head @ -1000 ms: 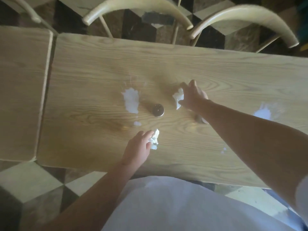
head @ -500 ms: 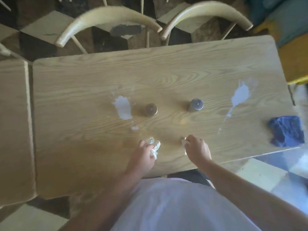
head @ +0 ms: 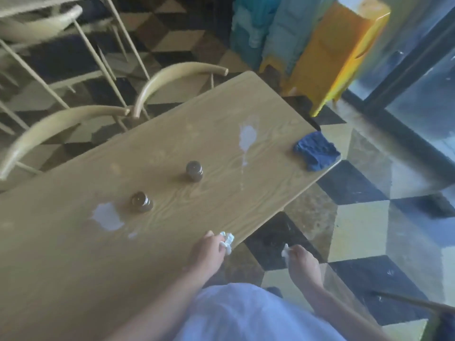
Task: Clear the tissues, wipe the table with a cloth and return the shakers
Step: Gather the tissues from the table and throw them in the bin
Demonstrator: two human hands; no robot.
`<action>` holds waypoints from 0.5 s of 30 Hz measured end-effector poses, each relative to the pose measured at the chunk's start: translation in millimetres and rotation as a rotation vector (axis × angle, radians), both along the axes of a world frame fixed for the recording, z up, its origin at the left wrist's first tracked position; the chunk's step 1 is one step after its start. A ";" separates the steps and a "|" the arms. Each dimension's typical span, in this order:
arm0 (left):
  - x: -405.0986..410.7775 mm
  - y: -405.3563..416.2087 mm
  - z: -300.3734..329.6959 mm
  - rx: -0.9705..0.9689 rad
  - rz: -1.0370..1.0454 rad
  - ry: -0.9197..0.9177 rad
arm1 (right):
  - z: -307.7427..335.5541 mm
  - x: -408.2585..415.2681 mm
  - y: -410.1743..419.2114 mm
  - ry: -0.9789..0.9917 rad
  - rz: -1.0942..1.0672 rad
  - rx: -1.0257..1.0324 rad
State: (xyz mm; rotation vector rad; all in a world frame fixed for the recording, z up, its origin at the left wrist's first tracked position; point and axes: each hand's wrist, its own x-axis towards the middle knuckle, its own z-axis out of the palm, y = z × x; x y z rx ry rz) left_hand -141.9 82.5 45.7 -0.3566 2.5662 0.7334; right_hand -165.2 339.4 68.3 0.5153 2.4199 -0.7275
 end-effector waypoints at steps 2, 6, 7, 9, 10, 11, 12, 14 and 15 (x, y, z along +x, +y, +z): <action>-10.5 40.4 5.0 -0.035 -0.064 0.013 | 0.9 7.9 33.0 0.028 -0.021 0.024; -20.4 136.5 13.4 -0.086 -0.217 0.038 | 11.4 34.6 109.9 0.080 -0.123 -0.006; -21.2 158.7 12.0 -0.093 -0.251 0.035 | 13.7 40.0 126.8 0.104 -0.119 -0.015; -23.8 198.0 -1.6 -0.125 -0.327 0.017 | 15.3 49.7 156.2 0.130 -0.117 -0.004; -25.1 215.6 -5.3 -0.132 -0.358 0.010 | 16.4 52.0 169.9 0.129 -0.142 0.001; -26.0 232.2 -3.1 -0.133 -0.391 0.006 | 16.8 54.4 183.2 0.128 -0.170 0.021; -29.6 252.9 2.8 -0.133 -0.435 0.012 | 16.4 57.2 201.6 0.117 -0.200 0.045; -35.5 275.4 18.3 -0.090 -0.473 0.020 | 17.2 59.4 217.7 0.072 -0.120 0.090; -39.6 285.0 24.6 -0.078 -0.488 0.032 | 14.5 59.7 224.6 0.057 -0.094 0.110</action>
